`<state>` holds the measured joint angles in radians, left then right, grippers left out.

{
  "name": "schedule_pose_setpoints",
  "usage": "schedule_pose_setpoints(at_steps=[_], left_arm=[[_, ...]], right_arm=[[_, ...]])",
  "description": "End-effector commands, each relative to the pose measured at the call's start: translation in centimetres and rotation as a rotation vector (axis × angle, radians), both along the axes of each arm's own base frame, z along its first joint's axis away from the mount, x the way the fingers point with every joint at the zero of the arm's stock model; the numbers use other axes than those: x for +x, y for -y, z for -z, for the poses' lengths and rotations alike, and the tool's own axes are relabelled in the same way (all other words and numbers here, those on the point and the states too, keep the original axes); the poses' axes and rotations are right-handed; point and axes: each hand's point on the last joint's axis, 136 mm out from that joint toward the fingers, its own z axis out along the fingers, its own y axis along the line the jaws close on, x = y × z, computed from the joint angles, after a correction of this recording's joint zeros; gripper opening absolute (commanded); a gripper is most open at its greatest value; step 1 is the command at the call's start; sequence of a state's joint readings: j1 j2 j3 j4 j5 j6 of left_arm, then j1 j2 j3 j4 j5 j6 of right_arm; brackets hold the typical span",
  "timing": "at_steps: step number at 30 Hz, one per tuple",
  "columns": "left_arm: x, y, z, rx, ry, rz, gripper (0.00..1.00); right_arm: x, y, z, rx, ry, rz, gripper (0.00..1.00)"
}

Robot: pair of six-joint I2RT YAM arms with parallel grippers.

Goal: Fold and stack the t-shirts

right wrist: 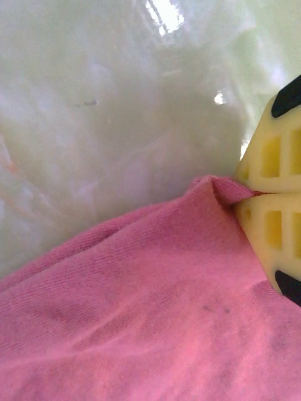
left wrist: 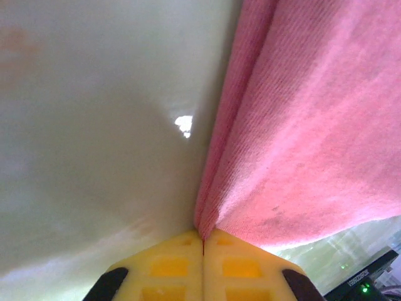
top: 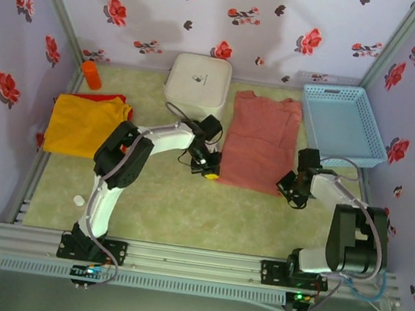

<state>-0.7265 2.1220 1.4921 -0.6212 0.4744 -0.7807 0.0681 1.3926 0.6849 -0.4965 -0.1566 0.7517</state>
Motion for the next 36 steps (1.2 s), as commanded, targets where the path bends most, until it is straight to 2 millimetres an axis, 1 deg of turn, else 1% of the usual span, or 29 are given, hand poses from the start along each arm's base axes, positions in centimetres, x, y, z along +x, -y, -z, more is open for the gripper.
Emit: schedule_pose_setpoints(at_steps=[1, 3, 7, 10, 12, 16, 20, 22, 26, 28, 29, 31, 33, 36], left_arm=[[-1.2, -1.1, -1.5, 0.013, 0.018, 0.000, 0.00], [-1.9, -1.7, -1.9, 0.015, 0.019, -0.004, 0.00], [-3.7, -2.6, -2.7, 0.011, 0.018, -0.007, 0.00], [-5.0, -2.9, -3.0, 0.007, 0.016, -0.007, 0.00], [-6.0, -3.2, -3.0, 0.008, 0.010, -0.005, 0.00], [-8.3, -3.8, -2.2, 0.016, -0.010, -0.013, 0.00], [-10.0, -4.5, -0.9, 0.036, -0.041, -0.018, 0.00], [-10.5, -4.7, -0.5, 0.044, -0.049, -0.011, 0.08], [-11.3, -4.2, -0.9, 0.039, -0.048, 0.003, 0.32], [-11.9, -3.7, -1.1, 0.034, -0.046, 0.017, 0.42], [-12.1, -3.5, -1.0, 0.035, -0.047, 0.023, 0.44], [-12.2, -3.2, -0.7, 0.036, -0.050, 0.022, 0.45], [-12.1, -2.9, -0.4, 0.034, -0.054, 0.013, 0.46], [-11.7, -2.2, -0.5, 0.016, -0.052, 0.005, 0.45]], right_arm=[[-2.0, -0.6, -0.8, 0.010, -0.011, -0.027, 0.02], [-2.9, -0.8, -1.2, 0.001, -0.023, -0.043, 0.01], [-4.8, -1.4, -2.8, -0.015, -0.049, -0.090, 0.01], [-5.8, -1.6, -4.2, -0.020, -0.030, -0.098, 0.01], [-6.4, -1.9, -4.6, -0.006, -0.022, -0.107, 0.01], [-8.3, -1.9, -4.4, -0.006, -0.048, -0.109, 0.01], [-9.2, -1.8, -3.7, -0.002, -0.055, -0.100, 0.01], [-9.4, -1.9, -3.3, 0.002, -0.065, -0.099, 0.01], [-9.7, -1.9, -2.8, 0.001, -0.084, -0.107, 0.00], [-9.7, -1.9, -2.7, -0.001, -0.084, -0.107, 0.00], [-9.8, -1.9, -2.6, -0.001, -0.084, -0.107, 0.00], [-9.7, -2.0, -2.4, 0.007, -0.082, -0.103, 0.00], [-9.7, -2.2, -2.3, 0.018, -0.081, -0.101, 0.00], [-9.8, -2.2, -2.3, 0.019, -0.081, -0.100, 0.00]])
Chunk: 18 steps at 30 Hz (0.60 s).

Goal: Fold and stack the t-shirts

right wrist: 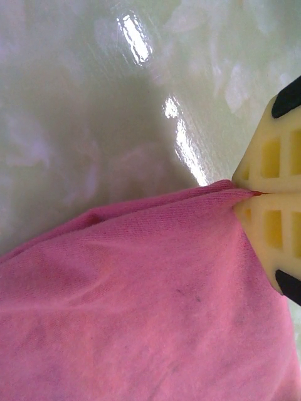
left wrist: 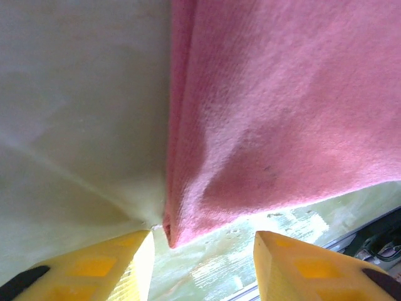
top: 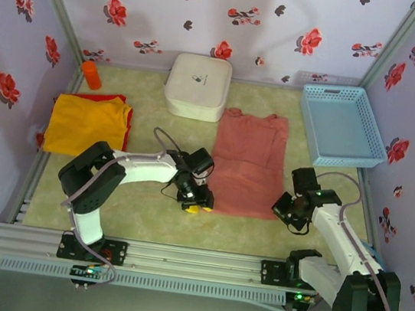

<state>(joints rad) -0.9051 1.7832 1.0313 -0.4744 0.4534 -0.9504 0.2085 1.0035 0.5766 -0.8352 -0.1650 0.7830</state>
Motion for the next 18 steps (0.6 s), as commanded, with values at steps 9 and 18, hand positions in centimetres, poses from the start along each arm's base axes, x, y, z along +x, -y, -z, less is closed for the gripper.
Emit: schedule_pose_setpoints(at_steps=[9, 18], left_arm=[[1.1, 1.4, 1.2, 0.028, -0.019, -0.006, 0.20], [0.6, 0.1, 0.6, 0.064, 0.005, 0.007, 0.00]], right_arm=[[-0.5, 0.0, 0.6, 0.003, -0.017, 0.009, 0.00], [-1.4, -0.1, 0.0, 0.020, -0.019, 0.017, 0.00]])
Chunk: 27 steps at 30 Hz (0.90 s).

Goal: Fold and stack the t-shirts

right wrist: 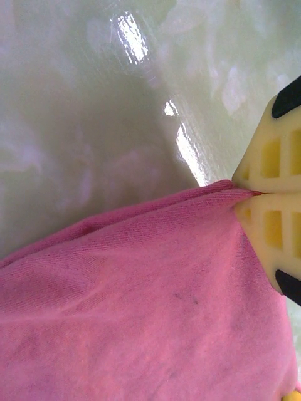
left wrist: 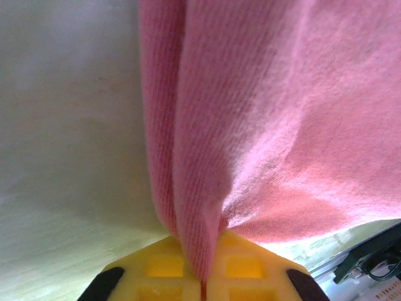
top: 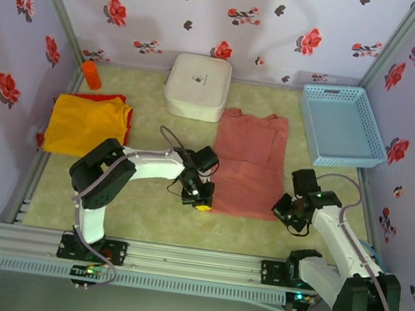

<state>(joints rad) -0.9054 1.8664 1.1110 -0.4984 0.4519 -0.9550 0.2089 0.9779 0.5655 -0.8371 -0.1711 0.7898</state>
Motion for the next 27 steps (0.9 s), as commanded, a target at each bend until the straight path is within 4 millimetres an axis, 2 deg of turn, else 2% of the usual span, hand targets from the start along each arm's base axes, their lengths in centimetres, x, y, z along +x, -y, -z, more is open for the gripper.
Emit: schedule_pose_setpoints(at_steps=[1, 8, 16, 21, 25, 27], left_arm=[[-0.6, -1.3, -0.4, 0.042, 0.026, 0.010, 0.00], [-3.4, -1.8, -1.5, 0.027, 0.032, -0.009, 0.00], [-6.6, -1.9, -4.7, -0.023, 0.049, -0.051, 0.00], [-6.0, -1.9, -7.9, -0.059, 0.106, -0.066, 0.00], [-4.7, -1.3, -11.1, -0.065, 0.166, -0.041, 0.00], [-4.1, -1.1, -12.0, -0.071, 0.180, -0.036, 0.00]], right_arm=[[-1.5, -0.2, 0.0, 0.017, -0.029, 0.012, 0.00], [-3.2, -0.8, -1.4, 0.047, -0.015, 0.004, 0.00], [-5.3, -0.8, -3.1, 0.071, -0.012, 0.007, 0.00], [-4.8, -0.9, -5.6, 0.088, 0.051, 0.018, 0.00], [-3.1, -1.0, -8.2, 0.089, 0.126, 0.020, 0.00], [-2.2, -1.1, -9.2, 0.091, 0.163, 0.020, 0.00]])
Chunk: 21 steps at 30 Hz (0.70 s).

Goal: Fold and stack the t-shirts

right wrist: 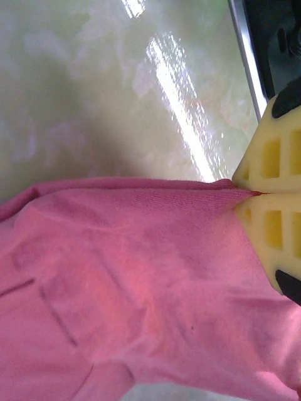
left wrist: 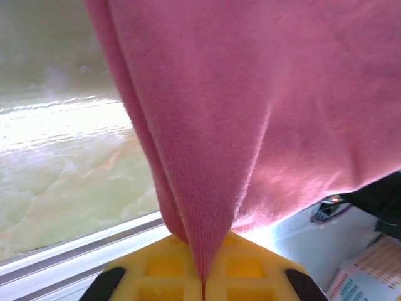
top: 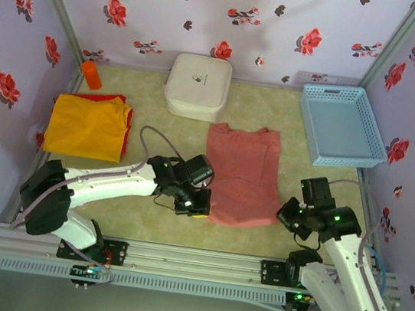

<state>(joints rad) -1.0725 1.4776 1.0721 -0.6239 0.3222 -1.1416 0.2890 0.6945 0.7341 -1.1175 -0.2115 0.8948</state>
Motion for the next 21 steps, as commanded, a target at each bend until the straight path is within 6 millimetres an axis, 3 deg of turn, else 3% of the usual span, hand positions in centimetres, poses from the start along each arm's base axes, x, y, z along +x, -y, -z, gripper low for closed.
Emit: schedule_pose_setpoints(at_steps=[1, 8, 21], left_arm=[[1.3, -0.6, -2.1, 0.022, 0.049, 0.003, 0.00], [3.5, -0.7, -4.8, 0.005, 0.092, -0.002, 0.00], [8.1, -1.1, -6.8, -0.011, 0.155, -0.015, 0.00]], right_arm=[[1.2, 0.1, -2.1, -0.014, 0.047, 0.017, 0.00], [4.0, -0.1, -5.4, -0.022, 0.146, 0.017, 0.00], [9.3, -0.9, -7.6, -0.008, 0.246, 0.022, 0.00]])
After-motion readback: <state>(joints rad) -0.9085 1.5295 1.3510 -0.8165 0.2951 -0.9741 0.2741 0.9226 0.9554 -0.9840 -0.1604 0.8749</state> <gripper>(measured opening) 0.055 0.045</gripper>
